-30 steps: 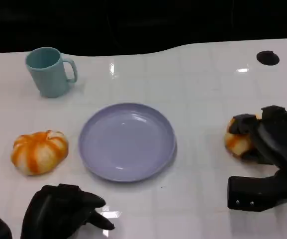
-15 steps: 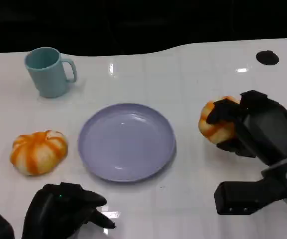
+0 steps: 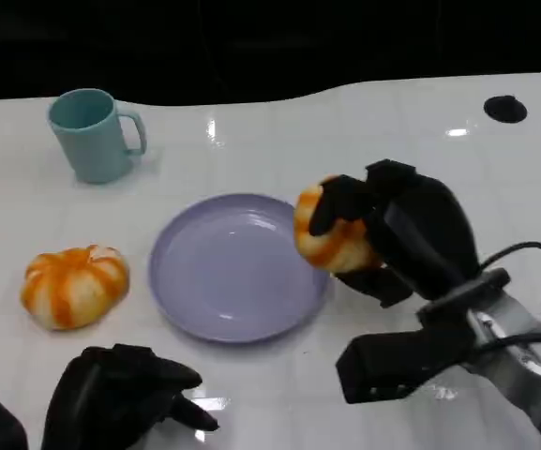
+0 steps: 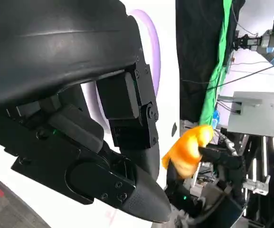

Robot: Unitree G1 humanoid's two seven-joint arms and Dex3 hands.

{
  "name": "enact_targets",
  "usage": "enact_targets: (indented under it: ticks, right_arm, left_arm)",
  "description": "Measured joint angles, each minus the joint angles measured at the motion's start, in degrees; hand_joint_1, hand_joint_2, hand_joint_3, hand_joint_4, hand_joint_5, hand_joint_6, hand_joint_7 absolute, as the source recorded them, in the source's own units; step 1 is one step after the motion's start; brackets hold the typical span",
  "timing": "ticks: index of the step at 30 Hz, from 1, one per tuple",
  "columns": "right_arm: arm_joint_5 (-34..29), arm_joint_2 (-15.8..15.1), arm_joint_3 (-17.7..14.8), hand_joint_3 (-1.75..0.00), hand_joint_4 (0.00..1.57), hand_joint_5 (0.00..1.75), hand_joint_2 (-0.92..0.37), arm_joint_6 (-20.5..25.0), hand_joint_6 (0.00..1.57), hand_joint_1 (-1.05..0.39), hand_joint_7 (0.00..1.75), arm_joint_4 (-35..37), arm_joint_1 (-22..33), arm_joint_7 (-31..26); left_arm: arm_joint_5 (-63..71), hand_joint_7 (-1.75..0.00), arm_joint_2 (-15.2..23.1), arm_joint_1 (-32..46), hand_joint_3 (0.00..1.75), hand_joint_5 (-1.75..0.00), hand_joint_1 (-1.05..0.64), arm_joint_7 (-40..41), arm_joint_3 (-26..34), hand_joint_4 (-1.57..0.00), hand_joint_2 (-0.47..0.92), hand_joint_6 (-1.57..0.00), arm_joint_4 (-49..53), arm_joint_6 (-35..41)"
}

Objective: Grasp the bread from the table and place it into the plate.

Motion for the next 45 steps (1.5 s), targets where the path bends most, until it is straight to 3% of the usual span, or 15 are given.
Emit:
enact_targets:
  ticks: [9, 11, 14, 16, 19, 22, 24, 25, 28, 31, 35, 45]
  right_arm:
    - [-0.3, 5.8, 2.7, -1.28, 0.98, 1.75, -0.25, -0.6, 0.79, -0.11, 1.69, 9.2, -4.5, -1.5]
    - [-0.3, 6.8, 3.5, -1.25, 0.97, 1.75, -0.27, -0.6, 0.81, -0.11, 1.64, 11.3, -5.5, -2.4]
    - [-0.2, 8.5, 4.1, -1.27, 0.95, 1.74, -0.26, -0.8, 0.90, -0.11, 1.39, 14.0, -6.7, -2.9]
    - [0.0, 9.4, 4.3, -1.24, 0.96, 1.62, -0.26, -1.0, 0.99, -0.12, 1.09, 15.6, -7.5, -2.9]
    - [0.0, 10.3, 4.7, -0.96, 0.96, 1.37, -0.38, -1.2, 1.08, -0.16, 0.60, 16.9, -7.9, -2.8]
    - [-0.1, 10.5, 5.3, -0.78, 0.81, 1.04, -0.48, -0.7, 0.98, -0.22, 0.28, 17.1, -7.9, -2.4]
    - [0.0, 10.5, 5.7, -0.73, 0.66, 0.77, -0.54, 0.6, 0.86, -0.26, 0.14, 17.0, -7.9, -0.7]
    - [0.0, 10.5, 5.9, -0.62, 0.53, 0.60, -0.61, 1.2, 0.74, -0.30, 0.06, 16.9, -7.9, 0.4]
    - [0.6, 10.1, 5.9, -0.20, 0.33, 0.35, -0.87, 2.6, 0.53, -0.44, 0.01, 15.4, -7.7, 5.6]
    - [1.5, 9.4, 5.9, -0.17, 0.15, 0.26, -0.92, 4.2, 0.39, -0.56, 0.00, 12.2, -7.0, 11.3]
    - [2.7, 8.1, 5.8, -0.19, 0.05, 0.23, -0.92, 6.1, 0.28, -0.63, 0.00, 7.6, -5.0, 17.3]
    - [6.1, 5.4, 3.8, -0.16, 0.01, 0.26, -0.92, 8.6, 0.24, -0.66, 0.00, -3.6, -0.2, 27.7]
  left_arm:
    - [0.0, -0.14, 0.0, 0.0, 0.00, -0.37, -1.05, 0.0, -0.1, -1.57, 0.76, -1.57, 0.1, -0.2]
    - [0.0, -0.15, 0.0, 0.0, 0.00, -0.37, -1.05, 0.0, -0.1, -1.57, 0.76, -1.57, 0.1, -0.2]
    - [0.2, -0.15, 0.0, 0.0, 0.00, -0.37, -1.05, 0.0, -0.1, -1.57, 0.77, -1.57, 0.1, -0.2]
    - [0.5, -0.15, 0.0, 0.0, 0.00, -0.37, -1.05, 0.3, -0.2, -1.57, 0.77, -1.57, 0.1, -0.2]
    - [0.6, -0.15, 0.0, 0.0, 0.00, -0.37, -1.05, 0.3, -0.2, -1.57, 0.77, -1.57, 0.0, -0.3]
    - [0.5, -0.15, 0.0, 0.1, 0.00, -0.37, -1.05, 0.3, -0.2, -1.57, 0.76, -1.57, 0.0, -0.3]
    - [0.5, -0.15, -0.1, 0.1, 0.00, -0.37, -1.05, 0.3, -0.2, -1.57, 0.76, -1.57, -0.2, -0.3]
    - [0.5, -0.15, -0.1, 0.2, 0.00, -0.38, -1.05, 0.3, -0.2, -1.57, 0.76, -1.57, -0.3, -0.3]
    - [0.5, -0.15, -0.1, 0.3, 0.00, -0.38, -1.05, 0.3, -0.3, -1.57, 0.76, -1.57, -0.6, -0.3]
    - [0.5, -0.15, -0.1, 0.3, 0.00, -0.37, -1.05, 0.3, -0.4, -1.57, 0.77, -1.57, -0.6, -0.3]
    - [0.5, -0.15, -0.1, 0.4, 0.00, -0.37, -1.05, 0.3, -0.4, -1.57, 0.77, -1.57, -0.6, -0.3]
    - [0.5, -0.15, -0.1, 0.6, 0.00, -0.37, -1.05, 0.3, -0.5, -1.57, 0.77, -1.57, -0.7, -0.4]
